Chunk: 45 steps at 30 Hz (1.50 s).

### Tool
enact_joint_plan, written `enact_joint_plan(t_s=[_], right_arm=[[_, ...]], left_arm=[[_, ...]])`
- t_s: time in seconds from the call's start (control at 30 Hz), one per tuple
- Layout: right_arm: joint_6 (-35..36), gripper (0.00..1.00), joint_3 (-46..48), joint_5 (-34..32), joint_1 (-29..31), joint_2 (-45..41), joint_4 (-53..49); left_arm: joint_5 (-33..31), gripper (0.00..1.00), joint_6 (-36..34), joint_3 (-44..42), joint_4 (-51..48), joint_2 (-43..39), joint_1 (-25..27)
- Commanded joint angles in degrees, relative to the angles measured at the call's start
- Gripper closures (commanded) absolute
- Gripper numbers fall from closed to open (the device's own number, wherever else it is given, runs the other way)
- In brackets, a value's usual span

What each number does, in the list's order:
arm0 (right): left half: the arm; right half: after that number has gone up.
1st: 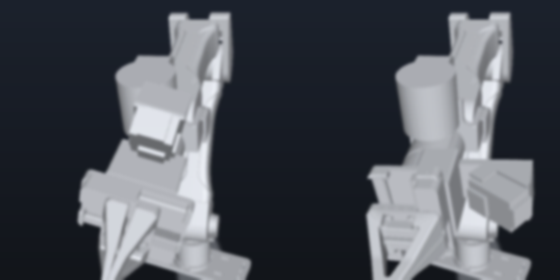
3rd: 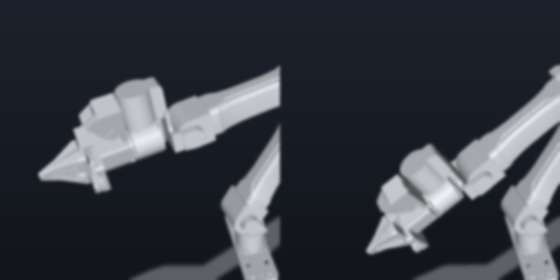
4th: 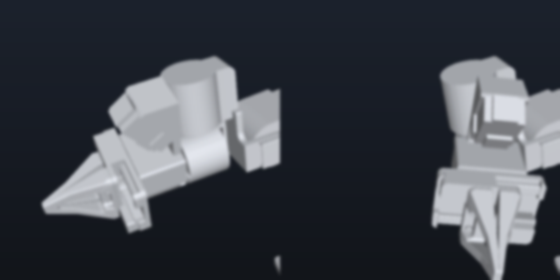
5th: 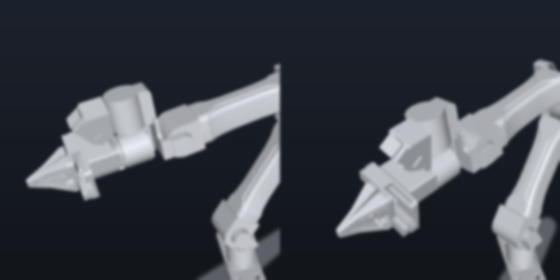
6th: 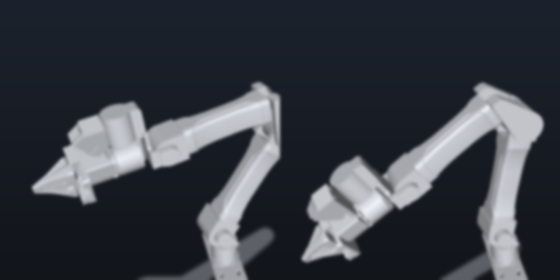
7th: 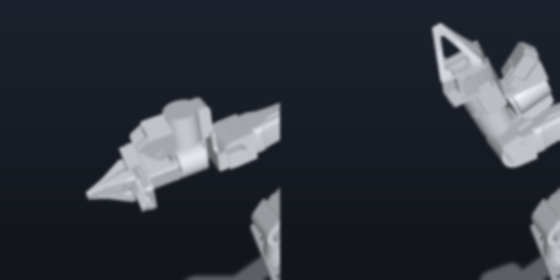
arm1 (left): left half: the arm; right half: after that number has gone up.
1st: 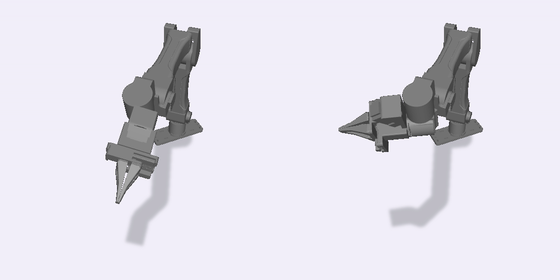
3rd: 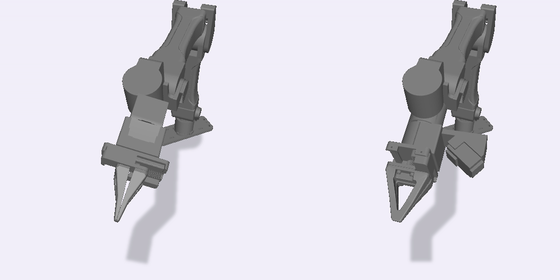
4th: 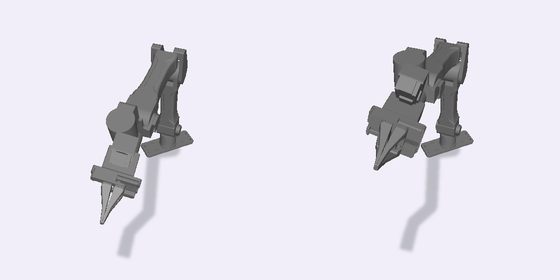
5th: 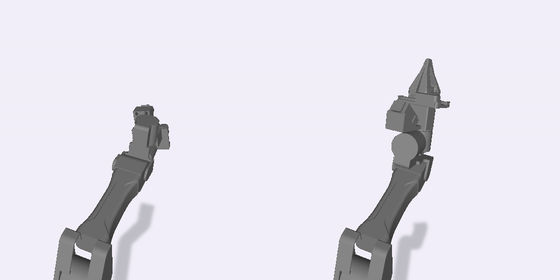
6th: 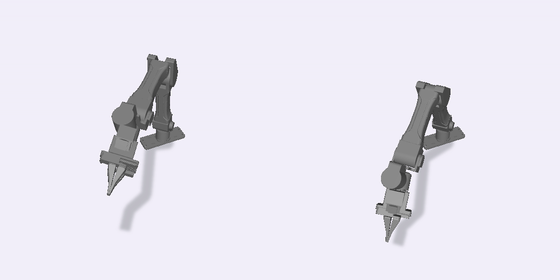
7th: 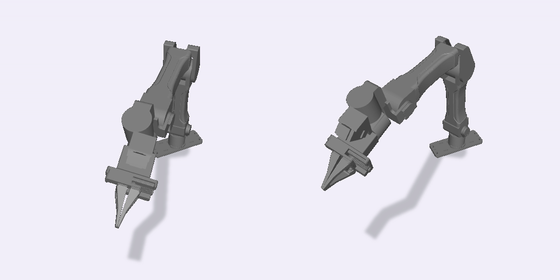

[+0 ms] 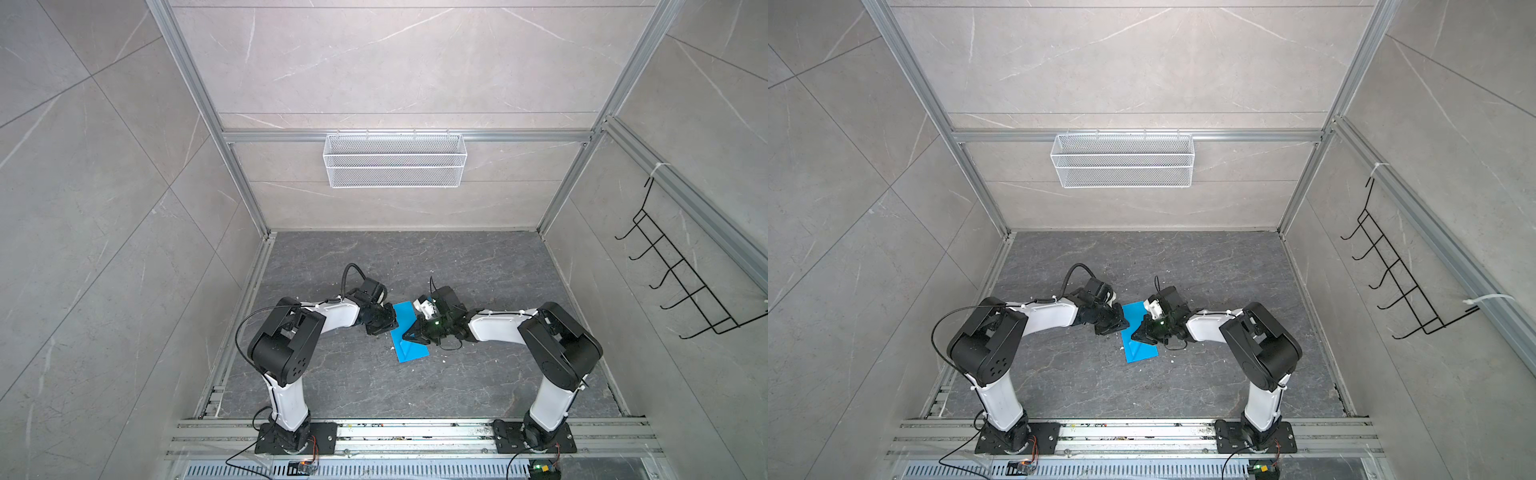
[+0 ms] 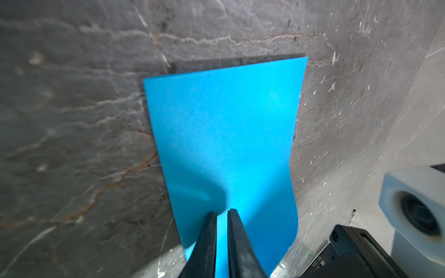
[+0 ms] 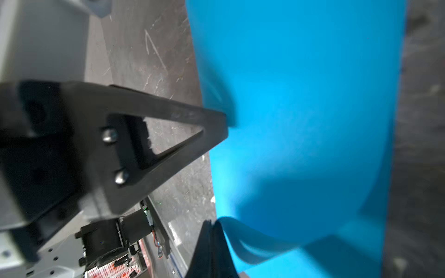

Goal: Fold a paper plane with a square sheet of paper (pick it up from the middle)

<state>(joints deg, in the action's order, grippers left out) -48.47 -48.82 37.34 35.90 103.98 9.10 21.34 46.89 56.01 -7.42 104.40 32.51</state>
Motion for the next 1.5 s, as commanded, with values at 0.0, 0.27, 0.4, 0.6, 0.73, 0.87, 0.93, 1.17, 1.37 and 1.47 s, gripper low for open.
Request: enact_joint_plan(t_s=[0.0,0.27,0.4,0.6,0.73,0.87,0.93,1.17,1.37,1.47], right_arm=[[-0.1,1.00,-2.0,-2.2,0.5,1.4,0.1],[1.0,1.00,-2.5,-3.0,0.5,2.1,-2.7],[1.4,1.00,-2.5,-2.9,0.5,2.0,-3.0],[0.7,1.00,-2.0,-1.2,0.5,2.0,0.8],[0.5,1.00,-1.9,-0.5,0.5,2.3,2.4],[0.4,1.00,-1.9,-0.2,0.6,3.2,3.4],[0.2,1.00,-2.0,-0.2,0.5,3.7,3.9],[-0.8,1.00,-1.1,0.3,0.7,4.7,8.4],[-1.7,1.00,-0.9,0.6,0.6,5.7,11.1],[-1.7,1.00,-1.3,0.5,0.6,6.3,10.8]], left_arm=[[-1.5,0.80,-0.8,1.1,-4.0,-2.2,0.1],[-4.7,0.79,-1.1,1.5,-6.9,-3.9,-0.5],[-4.4,0.81,-2.0,1.6,-7.1,-2.7,-0.6],[-3.3,0.86,-1.9,2.0,-6.8,0.2,-0.6],[-3.3,0.87,-1.9,1.8,-7.0,0.8,-0.6],[-3.5,0.88,-2.0,1.8,-7.2,1.0,-0.5],[-3.5,0.88,-1.9,1.7,-7.3,1.2,-0.6],[-3.6,0.88,-1.9,1.8,-7.4,1.3,-0.6],[-3.6,0.88,-1.8,1.7,-7.5,1.6,-0.5],[-3.5,0.88,-1.7,1.8,-7.5,1.6,-0.5]])
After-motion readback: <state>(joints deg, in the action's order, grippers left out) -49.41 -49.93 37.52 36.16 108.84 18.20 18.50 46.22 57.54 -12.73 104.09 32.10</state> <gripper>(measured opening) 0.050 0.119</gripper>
